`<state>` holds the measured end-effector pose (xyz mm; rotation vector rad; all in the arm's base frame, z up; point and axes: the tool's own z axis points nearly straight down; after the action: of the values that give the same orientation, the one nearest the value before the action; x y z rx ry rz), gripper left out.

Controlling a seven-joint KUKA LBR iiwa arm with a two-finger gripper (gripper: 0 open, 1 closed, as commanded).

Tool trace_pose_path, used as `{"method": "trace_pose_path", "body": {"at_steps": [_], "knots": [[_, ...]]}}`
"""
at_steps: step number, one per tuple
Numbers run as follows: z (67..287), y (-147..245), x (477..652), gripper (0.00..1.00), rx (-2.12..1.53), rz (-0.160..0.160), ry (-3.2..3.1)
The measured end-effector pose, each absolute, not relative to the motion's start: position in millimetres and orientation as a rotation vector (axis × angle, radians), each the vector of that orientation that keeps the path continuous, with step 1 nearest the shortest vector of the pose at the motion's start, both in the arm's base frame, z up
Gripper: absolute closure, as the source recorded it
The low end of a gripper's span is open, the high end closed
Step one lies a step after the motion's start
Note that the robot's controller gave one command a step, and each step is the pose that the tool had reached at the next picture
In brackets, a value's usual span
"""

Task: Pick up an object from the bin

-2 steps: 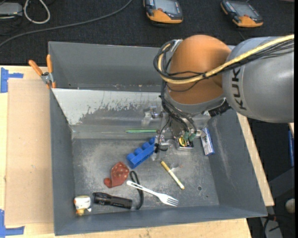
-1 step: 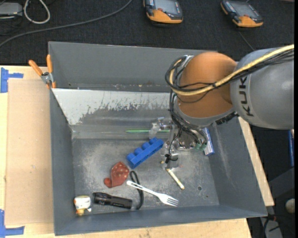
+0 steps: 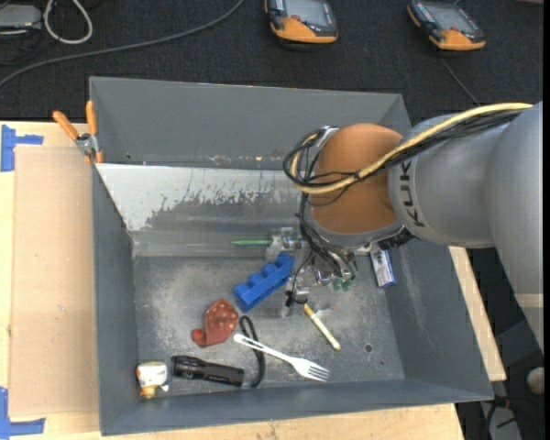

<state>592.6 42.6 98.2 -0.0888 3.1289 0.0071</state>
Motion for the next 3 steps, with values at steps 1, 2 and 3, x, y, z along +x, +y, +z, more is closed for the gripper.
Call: {"method": "trace_pose_path", "body": {"at_steps": [1,2,3], "knots": [[74.7,51.7,566.1,0.0,-0.337,0.004,3.12],[128.2,53.3,566.4,0.0,-0.31,0.006,3.129],[166.0,54.3,556.6,0.0,-0.304,0.006,3.13]]}}
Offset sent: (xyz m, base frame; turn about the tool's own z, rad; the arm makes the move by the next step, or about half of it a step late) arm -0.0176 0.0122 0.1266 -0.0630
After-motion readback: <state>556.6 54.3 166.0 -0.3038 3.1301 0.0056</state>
